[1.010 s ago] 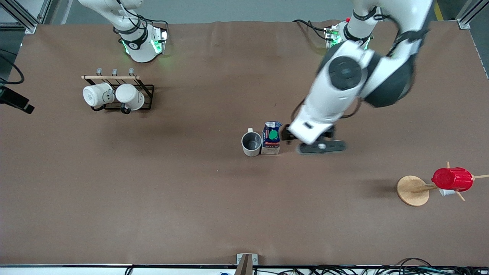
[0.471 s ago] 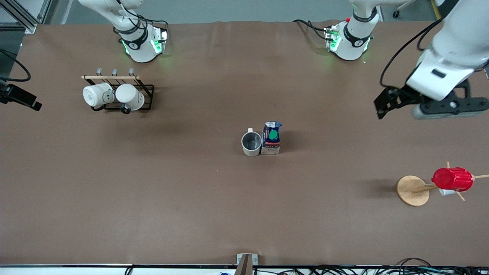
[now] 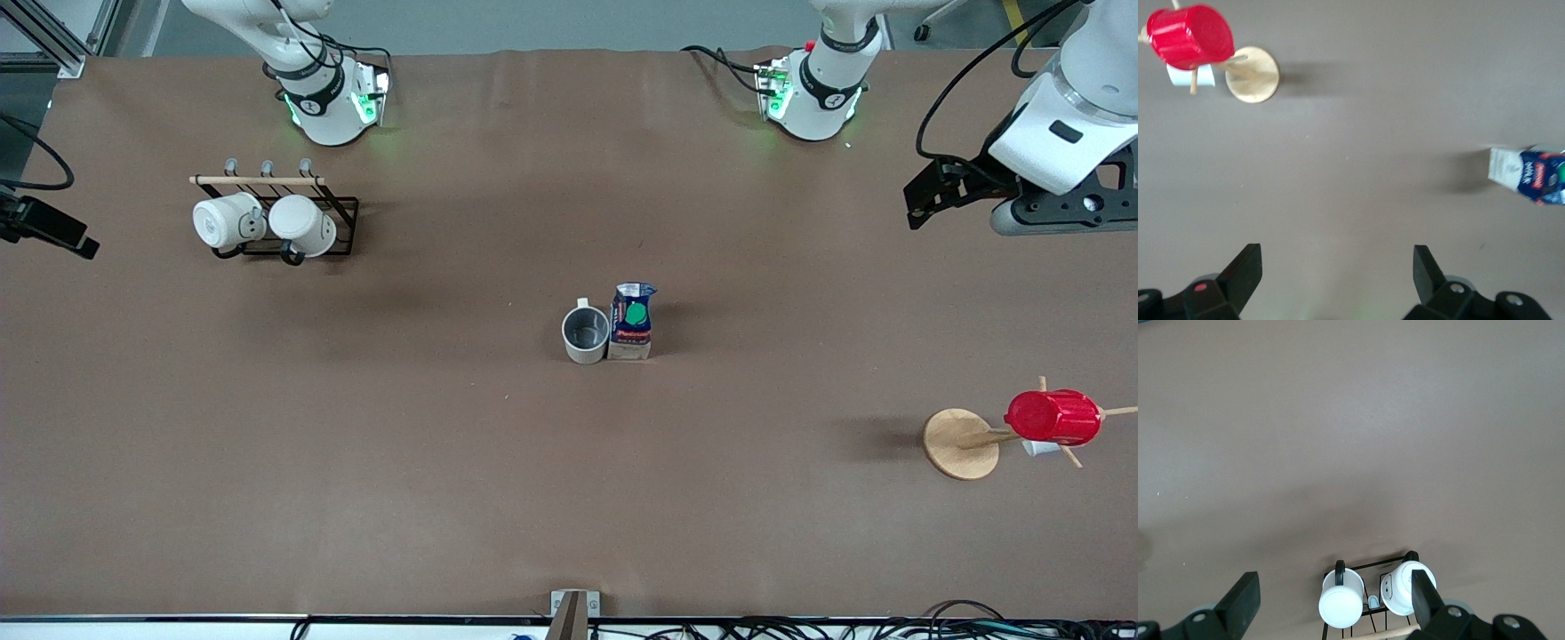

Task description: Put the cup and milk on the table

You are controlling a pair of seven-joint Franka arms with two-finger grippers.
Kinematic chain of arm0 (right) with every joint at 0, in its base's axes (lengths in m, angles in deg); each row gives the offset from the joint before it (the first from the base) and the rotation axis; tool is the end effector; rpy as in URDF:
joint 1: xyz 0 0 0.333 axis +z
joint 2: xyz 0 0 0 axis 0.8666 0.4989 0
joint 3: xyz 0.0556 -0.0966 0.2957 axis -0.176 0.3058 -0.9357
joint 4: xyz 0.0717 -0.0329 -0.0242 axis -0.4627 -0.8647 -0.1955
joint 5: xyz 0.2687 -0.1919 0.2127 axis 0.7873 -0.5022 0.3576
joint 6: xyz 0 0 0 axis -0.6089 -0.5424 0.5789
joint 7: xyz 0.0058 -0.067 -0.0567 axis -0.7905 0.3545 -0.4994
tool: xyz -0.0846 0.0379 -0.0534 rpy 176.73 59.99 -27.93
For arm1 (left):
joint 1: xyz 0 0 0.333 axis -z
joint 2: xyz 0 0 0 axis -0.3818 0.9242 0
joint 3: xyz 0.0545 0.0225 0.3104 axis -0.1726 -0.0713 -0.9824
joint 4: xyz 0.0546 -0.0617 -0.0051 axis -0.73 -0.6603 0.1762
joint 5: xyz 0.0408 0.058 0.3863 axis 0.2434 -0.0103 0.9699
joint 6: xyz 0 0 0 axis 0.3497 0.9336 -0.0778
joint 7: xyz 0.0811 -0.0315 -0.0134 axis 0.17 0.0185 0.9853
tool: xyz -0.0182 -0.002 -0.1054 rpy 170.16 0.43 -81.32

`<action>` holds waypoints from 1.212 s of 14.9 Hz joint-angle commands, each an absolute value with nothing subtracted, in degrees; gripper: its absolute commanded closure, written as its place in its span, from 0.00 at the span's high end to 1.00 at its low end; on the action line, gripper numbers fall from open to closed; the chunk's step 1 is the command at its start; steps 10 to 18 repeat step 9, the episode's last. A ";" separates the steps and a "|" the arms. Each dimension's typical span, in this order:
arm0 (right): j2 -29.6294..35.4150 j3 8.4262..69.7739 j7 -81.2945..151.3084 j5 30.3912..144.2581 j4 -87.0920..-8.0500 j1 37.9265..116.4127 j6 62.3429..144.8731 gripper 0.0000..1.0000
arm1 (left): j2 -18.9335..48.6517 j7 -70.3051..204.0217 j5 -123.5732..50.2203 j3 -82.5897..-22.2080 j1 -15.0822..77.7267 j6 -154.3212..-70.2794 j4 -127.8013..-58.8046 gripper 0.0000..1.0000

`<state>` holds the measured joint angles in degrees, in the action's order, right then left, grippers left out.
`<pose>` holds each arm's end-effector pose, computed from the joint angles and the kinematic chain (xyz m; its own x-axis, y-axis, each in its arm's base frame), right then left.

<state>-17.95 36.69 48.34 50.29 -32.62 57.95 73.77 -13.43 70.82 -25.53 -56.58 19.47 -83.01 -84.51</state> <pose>0.5594 -0.0499 0.6421 0.9723 -0.2329 -0.0166 -0.2329 -0.9725 0.0067 0.5265 -0.1023 0.6395 1.0000 -0.0100 -0.0005 -0.0100 -0.9987 -0.0497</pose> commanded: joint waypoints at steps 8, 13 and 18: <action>-18.73 36.81 44.87 51.18 -33.10 57.87 73.24 1.00 | -19.11 63.39 -28.39 -64.22 21.39 -83.03 -89.48 1.00; -18.73 36.81 44.87 51.18 -33.10 57.96 73.24 1.00 | -19.29 63.31 -28.39 -64.13 21.39 -82.85 -89.48 1.00; -18.73 36.81 44.87 51.18 -33.10 57.96 73.24 1.00 | -19.29 63.31 -28.39 -64.13 21.39 -82.85 -89.48 1.00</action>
